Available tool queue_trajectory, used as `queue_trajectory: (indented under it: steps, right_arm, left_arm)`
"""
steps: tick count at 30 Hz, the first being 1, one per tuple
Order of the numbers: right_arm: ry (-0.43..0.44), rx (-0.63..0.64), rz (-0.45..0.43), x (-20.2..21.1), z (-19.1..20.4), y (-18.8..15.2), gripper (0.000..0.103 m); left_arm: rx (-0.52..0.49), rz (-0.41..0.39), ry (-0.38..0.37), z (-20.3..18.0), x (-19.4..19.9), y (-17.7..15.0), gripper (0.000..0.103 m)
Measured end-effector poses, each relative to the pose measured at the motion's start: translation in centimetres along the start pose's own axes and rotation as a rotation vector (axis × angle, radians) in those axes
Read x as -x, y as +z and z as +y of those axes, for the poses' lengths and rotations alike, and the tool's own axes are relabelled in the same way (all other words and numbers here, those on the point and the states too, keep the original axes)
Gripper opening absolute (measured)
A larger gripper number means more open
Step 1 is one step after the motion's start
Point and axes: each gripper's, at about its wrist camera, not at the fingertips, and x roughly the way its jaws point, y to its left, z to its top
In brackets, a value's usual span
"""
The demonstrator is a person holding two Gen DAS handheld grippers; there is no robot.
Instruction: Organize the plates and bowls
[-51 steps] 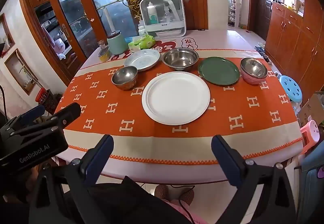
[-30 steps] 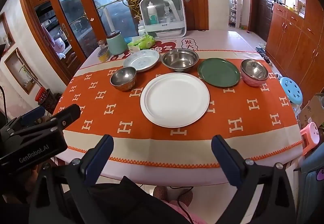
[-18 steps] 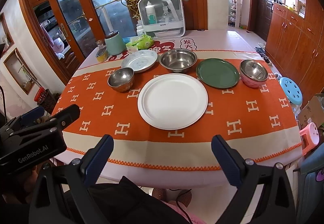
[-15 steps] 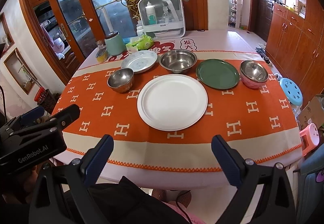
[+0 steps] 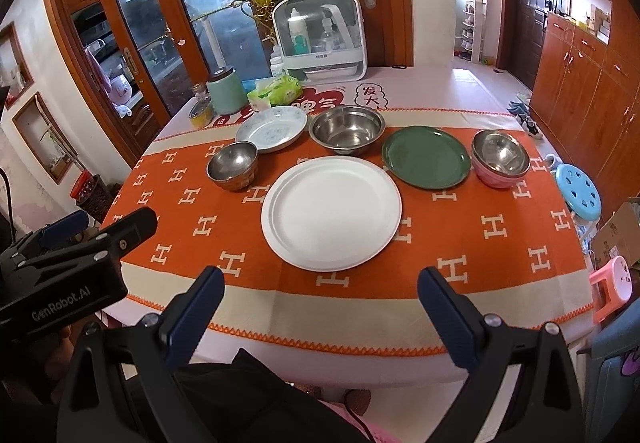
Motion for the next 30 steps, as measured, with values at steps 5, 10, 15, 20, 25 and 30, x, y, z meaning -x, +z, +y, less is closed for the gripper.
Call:
queue_trajectory:
  steps: [5,10,15,20,25,30]
  right_arm:
    - [0.012,0.027,-0.02,0.5,-0.9,0.0,0.098]
    - [0.015,0.037,-0.04,0.9,-1.8,0.0,0.098]
    - [0.022,0.04,-0.032,0.9,-2.7,-0.2,0.098]
    - [0.046,0.025,-0.02,0.9,-3.8,-0.2,0.098]
    - [0.076,-0.006,-0.014,0.6,-5.2,-0.1,0.098]
    - [0.092,-0.041,0.002,-0.1,-6.4,0.4,0.098]
  left_arm:
    - [0.038,0.005,-0.002,-0.2,0.0,-0.4,0.102]
    - [0.06,0.016,0.003,-0.6,0.3,-1.6,0.102]
    - [0.096,0.021,-0.019,-0.8,0.6,-2.4,0.102]
    - [0.123,0.018,-0.041,-0.8,0.6,-2.2,0.102]
    - [0.136,0.046,-0.055,-1.0,-0.3,-1.6,0.102]
    - [0.121,0.062,-0.051,-1.3,-1.3,-0.5,0.102]
